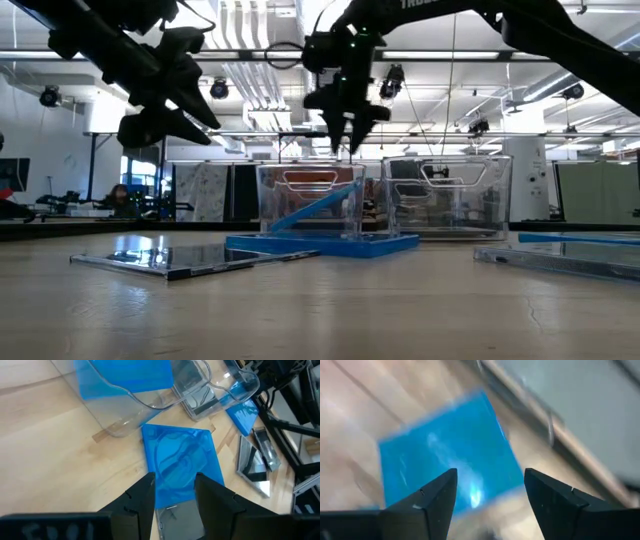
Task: Pick & place jewel cases by type
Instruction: Put the blue CD case into the left transparent bin
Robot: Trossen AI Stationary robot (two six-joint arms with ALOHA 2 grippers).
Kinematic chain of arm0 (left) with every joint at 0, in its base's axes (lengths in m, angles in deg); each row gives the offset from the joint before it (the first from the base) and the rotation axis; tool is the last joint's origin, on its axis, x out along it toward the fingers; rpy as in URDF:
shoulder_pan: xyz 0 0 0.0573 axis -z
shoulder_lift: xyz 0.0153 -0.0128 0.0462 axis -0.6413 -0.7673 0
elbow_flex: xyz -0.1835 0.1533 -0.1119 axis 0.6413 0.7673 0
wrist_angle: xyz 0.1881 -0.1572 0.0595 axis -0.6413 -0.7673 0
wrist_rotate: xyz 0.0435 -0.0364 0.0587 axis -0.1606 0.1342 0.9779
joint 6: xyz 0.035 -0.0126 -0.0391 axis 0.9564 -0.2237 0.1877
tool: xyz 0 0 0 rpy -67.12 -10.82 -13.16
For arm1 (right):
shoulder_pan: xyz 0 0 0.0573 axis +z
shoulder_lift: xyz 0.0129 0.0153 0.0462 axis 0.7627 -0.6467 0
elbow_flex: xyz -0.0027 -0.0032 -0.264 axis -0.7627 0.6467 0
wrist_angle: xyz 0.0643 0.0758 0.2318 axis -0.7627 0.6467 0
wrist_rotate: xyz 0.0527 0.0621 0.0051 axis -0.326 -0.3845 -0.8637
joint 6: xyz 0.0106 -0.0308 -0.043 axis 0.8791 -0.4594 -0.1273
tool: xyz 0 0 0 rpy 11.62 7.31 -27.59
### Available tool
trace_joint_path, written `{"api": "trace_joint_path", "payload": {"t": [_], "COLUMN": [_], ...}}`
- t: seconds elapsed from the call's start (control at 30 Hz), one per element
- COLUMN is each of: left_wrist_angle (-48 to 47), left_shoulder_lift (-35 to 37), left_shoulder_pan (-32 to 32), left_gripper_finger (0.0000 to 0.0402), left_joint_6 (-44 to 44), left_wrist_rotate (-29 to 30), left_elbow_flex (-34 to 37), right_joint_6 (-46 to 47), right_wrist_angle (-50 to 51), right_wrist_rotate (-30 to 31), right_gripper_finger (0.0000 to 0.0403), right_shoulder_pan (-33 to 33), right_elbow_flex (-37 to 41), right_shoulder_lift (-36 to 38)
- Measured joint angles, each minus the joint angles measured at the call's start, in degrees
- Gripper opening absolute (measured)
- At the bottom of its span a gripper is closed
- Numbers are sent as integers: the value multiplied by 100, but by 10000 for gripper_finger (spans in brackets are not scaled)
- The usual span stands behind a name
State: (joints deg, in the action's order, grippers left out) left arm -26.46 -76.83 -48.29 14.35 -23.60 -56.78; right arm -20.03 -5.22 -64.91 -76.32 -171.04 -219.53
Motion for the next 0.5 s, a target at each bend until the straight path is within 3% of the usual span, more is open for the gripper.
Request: {"api": "trace_joint_path", "payload": {"t": [0.13,0.5], "left_wrist_angle": [-5,-42], "left_shoulder_lift": [0,0], "left_shoulder_pan": [0,-4], "left_gripper_finger": [117,117], "left_joint_6": [217,381], "left_wrist_rotate": [-26,-41], "left_elbow_flex": [0,1], "right_joint_6": [390,279], "right_wrist_angle": [607,64], "right_wrist_rotate": [-7,2], "right_gripper_finger": [219,219], "right_shoulder_pan": [-1,26], "right_elbow_flex": [18,33], "right_shoulder_lift": [-62,-416]}}
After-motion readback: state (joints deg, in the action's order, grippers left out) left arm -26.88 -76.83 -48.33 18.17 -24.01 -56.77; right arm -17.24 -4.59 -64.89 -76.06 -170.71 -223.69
